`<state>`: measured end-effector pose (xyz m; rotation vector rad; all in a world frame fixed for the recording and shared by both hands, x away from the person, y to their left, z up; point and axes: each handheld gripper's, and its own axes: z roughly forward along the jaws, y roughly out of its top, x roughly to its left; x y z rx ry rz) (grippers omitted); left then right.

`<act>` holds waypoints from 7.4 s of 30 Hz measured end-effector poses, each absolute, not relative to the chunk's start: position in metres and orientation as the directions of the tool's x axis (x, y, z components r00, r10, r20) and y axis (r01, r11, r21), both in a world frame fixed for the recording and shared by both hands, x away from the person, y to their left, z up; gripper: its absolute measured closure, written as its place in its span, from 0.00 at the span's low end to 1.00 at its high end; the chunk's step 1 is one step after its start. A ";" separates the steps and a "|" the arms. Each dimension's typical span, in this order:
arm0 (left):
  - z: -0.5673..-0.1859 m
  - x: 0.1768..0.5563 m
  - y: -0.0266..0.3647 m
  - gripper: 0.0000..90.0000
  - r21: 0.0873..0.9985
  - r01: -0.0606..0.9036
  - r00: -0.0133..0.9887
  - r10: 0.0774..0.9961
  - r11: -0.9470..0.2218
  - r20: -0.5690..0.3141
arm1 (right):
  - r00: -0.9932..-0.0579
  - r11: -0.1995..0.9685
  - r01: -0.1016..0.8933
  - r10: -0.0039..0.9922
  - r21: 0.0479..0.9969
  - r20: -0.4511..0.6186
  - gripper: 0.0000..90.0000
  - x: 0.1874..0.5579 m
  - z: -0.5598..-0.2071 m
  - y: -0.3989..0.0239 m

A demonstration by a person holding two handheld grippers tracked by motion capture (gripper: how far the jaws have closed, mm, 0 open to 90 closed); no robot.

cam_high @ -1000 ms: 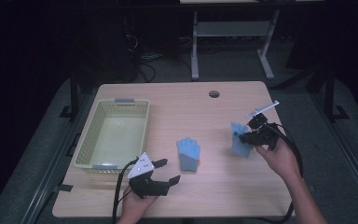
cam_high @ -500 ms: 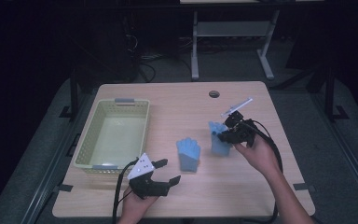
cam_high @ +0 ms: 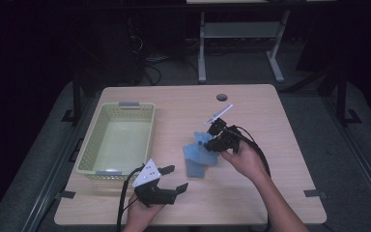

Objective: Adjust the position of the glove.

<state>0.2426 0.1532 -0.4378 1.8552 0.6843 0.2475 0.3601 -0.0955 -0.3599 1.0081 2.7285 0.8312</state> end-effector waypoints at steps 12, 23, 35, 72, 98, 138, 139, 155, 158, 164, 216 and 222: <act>-0.438 0.242 0.153 0.25 0.910 0.345 0.808 0.566 -0.231 -0.163 | -0.783 0.644 0.575 0.611 0.505 0.112 0.91 0.367 -0.378 -0.076; -0.437 0.243 0.153 0.24 0.911 0.327 0.822 0.552 -0.250 -0.143 | -0.797 0.671 0.571 0.592 0.473 0.121 0.91 0.370 -0.393 -0.062; -0.435 0.242 0.154 0.25 0.909 0.340 0.808 0.569 -0.240 -0.153 | -0.809 0.699 0.562 0.577 0.442 0.116 0.90 0.373 -0.408 -0.053; -0.436 0.243 0.154 0.25 0.902 0.346 0.806 0.574 -0.259 -0.144 | -0.760 0.623 0.622 0.626 0.475 0.176 0.81 0.374 -0.435 -0.055; -0.446 0.284 0.133 0.28 0.763 0.637 0.630 0.643 -0.108 -0.435 | -0.498 0.176 0.816 0.697 0.550 0.515 0.51 0.342 -0.441 -0.132; -0.486 0.328 0.132 0.68 0.465 0.883 0.335 0.604 0.067 -0.723 | -0.327 0.005 0.909 0.629 0.417 0.705 0.71 0.339 -0.482 -0.123; -0.486 0.328 0.131 0.69 0.464 0.883 0.334 0.603 0.069 -0.725 | -0.329 0.005 0.907 0.631 0.420 0.703 0.72 0.339 -0.482 -0.123; -0.488 0.333 0.128 0.80 0.455 0.887 0.329 0.587 0.075 -0.739 | -0.338 -0.014 0.897 0.623 0.442 0.705 0.84 0.339 -0.483 -0.116; -0.489 0.333 0.127 0.81 0.453 0.888 0.332 0.578 0.074 -0.746 | -0.344 -0.010 0.894 0.624 0.448 0.701 0.85 0.338 -0.482 -0.117; -0.487 0.332 0.126 0.82 0.458 0.885 0.340 0.557 0.084 -0.758 | -0.349 -0.009 0.892 0.619 0.451 0.703 0.87 0.337 -0.480 -0.120; -0.480 0.331 0.122 0.83 0.499 0.865 0.391 0.552 0.052 -0.736 | -0.341 -0.017 0.897 0.610 0.442 0.715 0.87 0.335 -0.474 -0.125; -0.465 0.333 0.121 0.83 0.523 0.851 0.416 0.545 0.049 -0.728 | -0.357 -0.027 0.885 0.605 0.466 0.712 0.87 0.335 -0.463 -0.126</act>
